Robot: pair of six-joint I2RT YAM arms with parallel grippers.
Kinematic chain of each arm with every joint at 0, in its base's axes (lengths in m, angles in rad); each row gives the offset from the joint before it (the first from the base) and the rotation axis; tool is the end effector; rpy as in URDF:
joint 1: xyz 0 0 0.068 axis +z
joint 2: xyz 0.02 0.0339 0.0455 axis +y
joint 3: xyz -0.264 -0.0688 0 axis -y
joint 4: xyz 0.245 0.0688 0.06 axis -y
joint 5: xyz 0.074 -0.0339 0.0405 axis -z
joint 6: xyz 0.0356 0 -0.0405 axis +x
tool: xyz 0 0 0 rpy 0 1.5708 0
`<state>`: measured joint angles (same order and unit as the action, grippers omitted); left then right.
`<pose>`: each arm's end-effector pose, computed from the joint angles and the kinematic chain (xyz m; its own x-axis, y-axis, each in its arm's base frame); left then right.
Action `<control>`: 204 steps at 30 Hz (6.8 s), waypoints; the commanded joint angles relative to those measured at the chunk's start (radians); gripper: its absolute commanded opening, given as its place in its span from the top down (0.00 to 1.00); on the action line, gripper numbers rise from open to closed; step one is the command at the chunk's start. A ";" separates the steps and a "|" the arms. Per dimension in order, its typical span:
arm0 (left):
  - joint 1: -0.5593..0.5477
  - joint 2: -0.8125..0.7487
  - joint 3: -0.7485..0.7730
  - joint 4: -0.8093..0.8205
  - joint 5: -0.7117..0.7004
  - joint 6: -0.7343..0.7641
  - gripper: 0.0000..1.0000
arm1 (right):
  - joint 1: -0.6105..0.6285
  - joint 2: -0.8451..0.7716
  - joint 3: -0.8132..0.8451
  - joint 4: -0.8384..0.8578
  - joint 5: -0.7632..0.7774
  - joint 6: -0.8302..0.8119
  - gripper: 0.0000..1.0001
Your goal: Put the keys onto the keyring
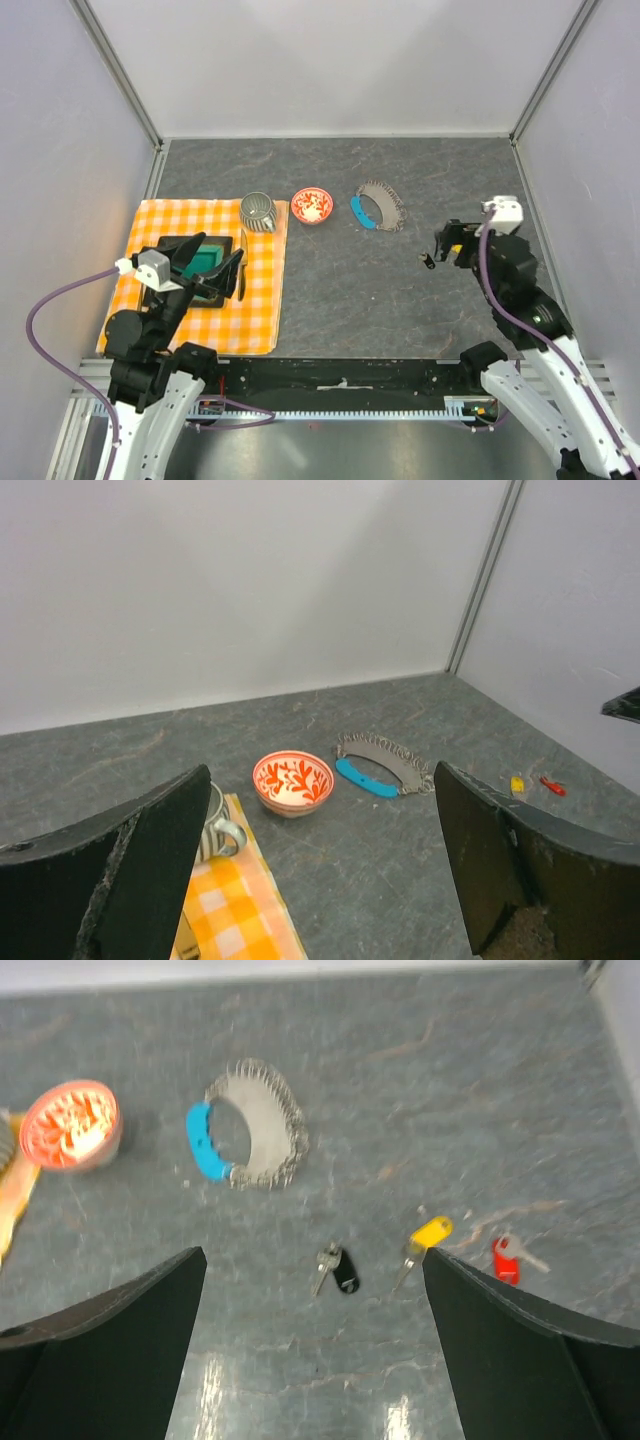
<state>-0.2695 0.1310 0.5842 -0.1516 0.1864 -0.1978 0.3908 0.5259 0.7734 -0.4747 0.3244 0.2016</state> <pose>0.0525 -0.0214 0.3416 0.1958 -0.2544 -0.9471 0.4800 0.8670 -0.1337 0.1148 0.0350 0.3399 -0.2189 0.1151 -0.9689 -0.0307 0.9917 0.1247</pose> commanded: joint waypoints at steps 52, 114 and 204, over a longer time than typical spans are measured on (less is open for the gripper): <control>-0.088 -0.102 0.011 -0.187 -0.211 0.015 0.01 | 0.201 1.272 0.307 0.283 0.125 0.334 1.00; -0.039 0.259 0.045 -0.193 0.084 0.017 0.06 | 0.689 0.928 -0.129 0.367 0.008 0.234 0.55; -0.349 0.840 -0.118 0.555 0.228 -0.217 0.19 | 0.408 0.560 -0.168 0.581 -0.422 -0.073 1.00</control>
<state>-0.6121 0.9966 0.5297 0.1017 0.4000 -0.4099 0.8009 1.1587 0.6121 -0.0216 -0.0158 0.1802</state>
